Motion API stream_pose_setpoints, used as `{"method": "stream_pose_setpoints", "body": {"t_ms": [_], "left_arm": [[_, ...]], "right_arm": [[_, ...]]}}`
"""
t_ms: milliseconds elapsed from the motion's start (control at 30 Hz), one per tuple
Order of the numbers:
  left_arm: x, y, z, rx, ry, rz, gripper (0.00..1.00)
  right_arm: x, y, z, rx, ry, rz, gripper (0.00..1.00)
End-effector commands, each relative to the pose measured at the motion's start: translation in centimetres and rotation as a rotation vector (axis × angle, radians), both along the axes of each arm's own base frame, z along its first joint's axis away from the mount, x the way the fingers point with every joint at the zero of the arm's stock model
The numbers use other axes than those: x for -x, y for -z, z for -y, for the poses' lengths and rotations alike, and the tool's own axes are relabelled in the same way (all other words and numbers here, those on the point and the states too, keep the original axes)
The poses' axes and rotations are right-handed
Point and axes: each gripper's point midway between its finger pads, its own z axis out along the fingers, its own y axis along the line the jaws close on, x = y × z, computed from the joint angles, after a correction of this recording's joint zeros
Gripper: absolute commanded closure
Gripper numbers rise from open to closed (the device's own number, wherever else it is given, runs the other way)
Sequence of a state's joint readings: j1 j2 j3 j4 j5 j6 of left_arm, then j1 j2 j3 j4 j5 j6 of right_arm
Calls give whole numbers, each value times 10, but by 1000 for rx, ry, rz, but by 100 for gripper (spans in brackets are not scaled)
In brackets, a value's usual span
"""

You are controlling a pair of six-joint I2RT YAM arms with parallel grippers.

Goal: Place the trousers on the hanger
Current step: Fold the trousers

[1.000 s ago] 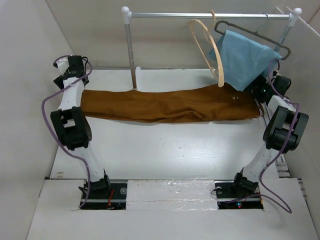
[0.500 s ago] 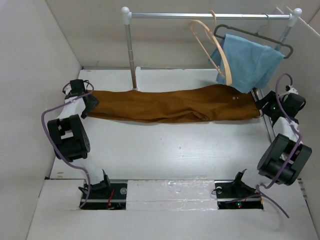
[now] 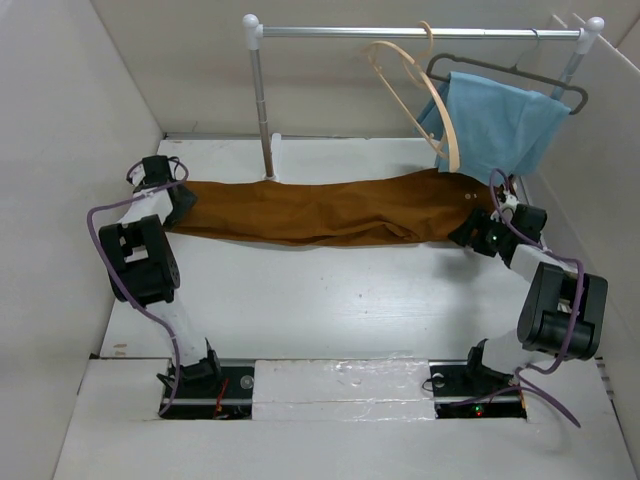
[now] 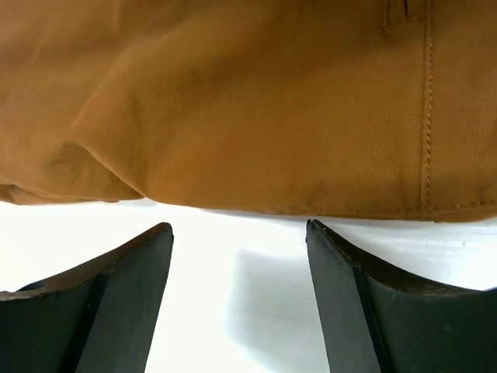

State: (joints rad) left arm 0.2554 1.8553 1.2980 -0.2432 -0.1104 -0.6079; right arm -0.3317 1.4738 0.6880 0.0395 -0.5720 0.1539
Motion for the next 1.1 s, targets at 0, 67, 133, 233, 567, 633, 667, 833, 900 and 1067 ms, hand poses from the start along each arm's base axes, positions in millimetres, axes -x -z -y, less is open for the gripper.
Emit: {"method": "stream_pose_setpoints", "body": {"t_ms": [0, 67, 133, 233, 567, 633, 667, 833, 900, 1067], "left_arm": [[-15, -10, -11, -8, -36, 33, 52], [-16, -8, -13, -5, -45, -2, 76], [-17, -6, -14, -12, -34, -18, 100], [-17, -20, -20, -39, -49, -24, 100], [32, -97, -26, -148, -53, -60, 100], [40, -89, -27, -155, -57, -96, 99], [45, -80, -26, -149, -64, -126, 92], [33, -44, -30, 59, -62, -34, 55], [21, -41, -30, 98, -47, 77, 55], [-4, -43, -29, 124, -2, 192, 54]], "right_arm": [[-16, -15, 0, 65, -59, 102, 25], [-17, -11, 4, 87, -59, 83, 24], [-20, -5, 7, 97, -53, 69, 23], [-27, 4, 9, 79, -45, 62, 23], [-48, 1, -5, 29, -67, 124, 23], [-49, -1, -12, 9, -86, 131, 23], [-50, -1, -16, 5, -98, 133, 23], [-54, -17, -23, 12, -144, 168, 23], [-52, -23, -23, 33, -162, 173, 23], [-43, -24, -29, 51, -202, 164, 23]]}}
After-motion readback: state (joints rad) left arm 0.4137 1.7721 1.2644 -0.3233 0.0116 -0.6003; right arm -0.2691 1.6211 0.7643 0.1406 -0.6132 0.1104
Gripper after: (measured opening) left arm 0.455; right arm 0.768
